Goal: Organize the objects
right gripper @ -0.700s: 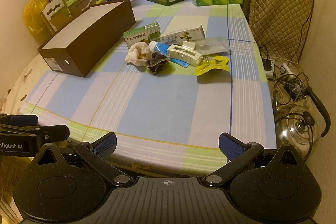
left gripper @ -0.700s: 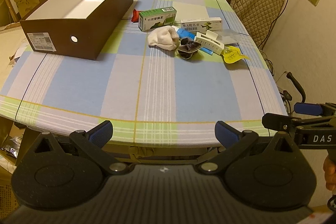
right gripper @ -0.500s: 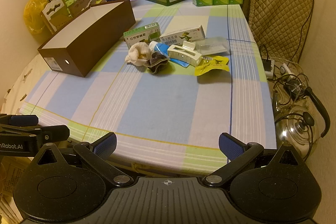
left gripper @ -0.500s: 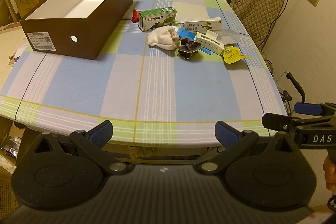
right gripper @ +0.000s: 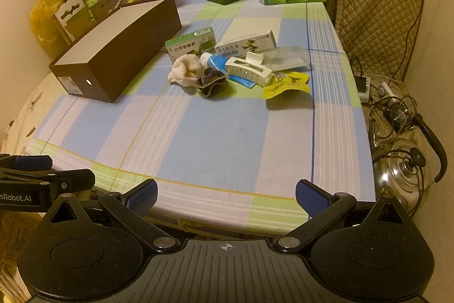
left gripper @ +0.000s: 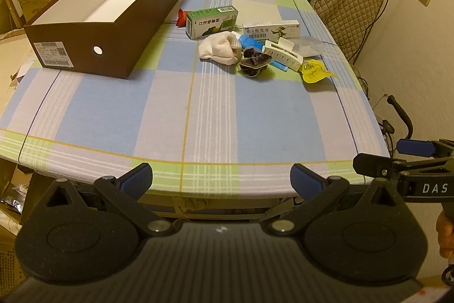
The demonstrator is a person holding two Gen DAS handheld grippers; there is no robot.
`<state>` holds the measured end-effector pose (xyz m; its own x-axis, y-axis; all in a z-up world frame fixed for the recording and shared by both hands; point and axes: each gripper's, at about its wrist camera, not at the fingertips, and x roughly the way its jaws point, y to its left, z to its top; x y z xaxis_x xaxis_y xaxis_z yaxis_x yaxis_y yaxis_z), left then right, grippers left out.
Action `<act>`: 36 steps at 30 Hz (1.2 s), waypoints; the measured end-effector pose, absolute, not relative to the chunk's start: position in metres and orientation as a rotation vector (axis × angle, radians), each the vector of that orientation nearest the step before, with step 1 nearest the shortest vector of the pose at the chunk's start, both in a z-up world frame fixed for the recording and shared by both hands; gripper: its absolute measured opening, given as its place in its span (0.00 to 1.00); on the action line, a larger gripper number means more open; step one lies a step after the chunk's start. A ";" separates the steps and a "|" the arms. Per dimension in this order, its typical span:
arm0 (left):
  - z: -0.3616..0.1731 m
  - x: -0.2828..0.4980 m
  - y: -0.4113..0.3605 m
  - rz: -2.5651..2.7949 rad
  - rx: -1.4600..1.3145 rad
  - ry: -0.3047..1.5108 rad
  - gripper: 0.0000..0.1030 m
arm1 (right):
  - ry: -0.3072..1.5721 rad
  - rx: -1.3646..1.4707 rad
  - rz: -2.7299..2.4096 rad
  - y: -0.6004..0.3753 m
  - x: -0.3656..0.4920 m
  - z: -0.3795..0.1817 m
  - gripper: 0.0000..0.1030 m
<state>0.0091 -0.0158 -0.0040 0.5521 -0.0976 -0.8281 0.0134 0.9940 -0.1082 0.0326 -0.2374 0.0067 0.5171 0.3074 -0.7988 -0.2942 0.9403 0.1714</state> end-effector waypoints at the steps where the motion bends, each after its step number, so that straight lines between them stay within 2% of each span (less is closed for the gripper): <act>1: -0.004 0.010 -0.016 -0.066 -0.093 0.986 0.99 | 0.965 0.017 0.361 -0.237 0.033 0.006 0.98; 22: -0.003 0.030 -0.022 -0.085 -0.067 0.999 0.99 | 0.988 0.040 0.346 -0.244 0.044 0.002 0.98; 36: -0.005 0.085 -0.018 -0.114 -0.016 0.975 0.99 | 0.929 0.075 0.310 -0.256 0.076 0.003 0.98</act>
